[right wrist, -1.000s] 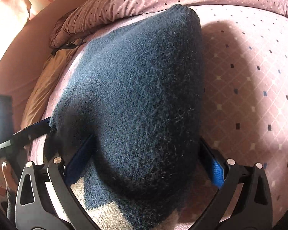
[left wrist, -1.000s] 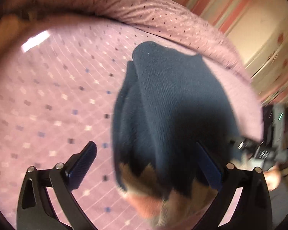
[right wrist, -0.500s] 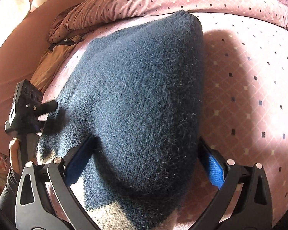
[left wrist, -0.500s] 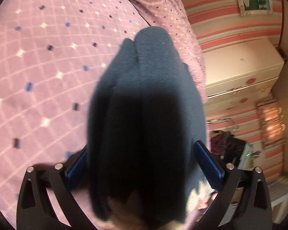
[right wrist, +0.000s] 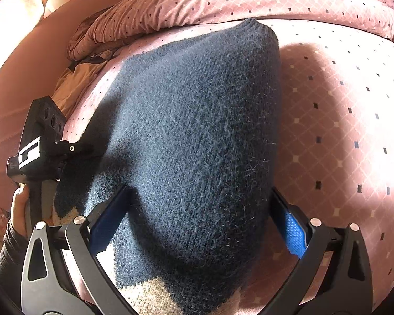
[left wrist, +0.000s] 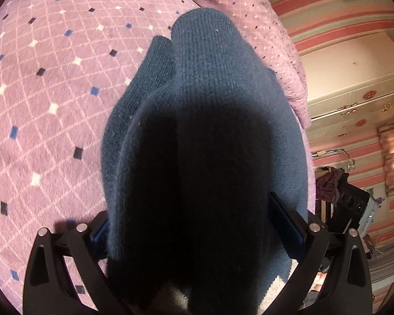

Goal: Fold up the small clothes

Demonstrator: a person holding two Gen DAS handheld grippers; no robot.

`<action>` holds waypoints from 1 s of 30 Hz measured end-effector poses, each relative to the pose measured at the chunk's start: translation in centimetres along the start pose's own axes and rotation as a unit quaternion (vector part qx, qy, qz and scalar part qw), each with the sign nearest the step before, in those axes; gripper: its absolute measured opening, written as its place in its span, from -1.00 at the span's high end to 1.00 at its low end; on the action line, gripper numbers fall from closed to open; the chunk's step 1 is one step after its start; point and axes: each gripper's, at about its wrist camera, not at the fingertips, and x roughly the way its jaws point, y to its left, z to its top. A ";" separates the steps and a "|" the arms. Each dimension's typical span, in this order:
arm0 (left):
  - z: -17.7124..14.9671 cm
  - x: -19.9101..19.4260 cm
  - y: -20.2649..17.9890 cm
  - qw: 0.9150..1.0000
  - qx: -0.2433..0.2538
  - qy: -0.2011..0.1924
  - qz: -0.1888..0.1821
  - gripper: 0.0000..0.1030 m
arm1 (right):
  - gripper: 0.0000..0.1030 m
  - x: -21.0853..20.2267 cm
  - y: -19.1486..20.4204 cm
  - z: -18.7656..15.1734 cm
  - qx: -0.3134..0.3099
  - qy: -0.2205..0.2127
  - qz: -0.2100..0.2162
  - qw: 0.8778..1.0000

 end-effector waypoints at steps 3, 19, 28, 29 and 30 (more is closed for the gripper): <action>0.3 0.3 -0.4 1.000 -0.001 0.000 0.012 -0.95 | -0.94 0.1 -0.2 0.1 0.005 -0.001 0.003 1.000; 0.1 1.3 -2.7 0.998 0.039 -0.011 0.051 -0.46 | -0.55 0.2 0.3 0.7 -0.018 0.013 -0.009 1.000; -0.7 1.4 -6.5 0.985 0.090 -0.067 0.133 -0.26 | -0.38 -0.6 0.3 -0.1 -0.041 -0.019 -0.005 0.999; -0.6 1.5 -7.0 0.983 0.094 -0.070 0.143 -0.23 | -0.36 -0.6 0.2 -0.1 -0.041 -0.020 -0.002 0.999; -0.6 1.6 -7.3 0.981 0.096 -0.072 0.149 -0.21 | -0.34 -0.8 0.0 -0.2 -0.042 -0.021 0.001 0.999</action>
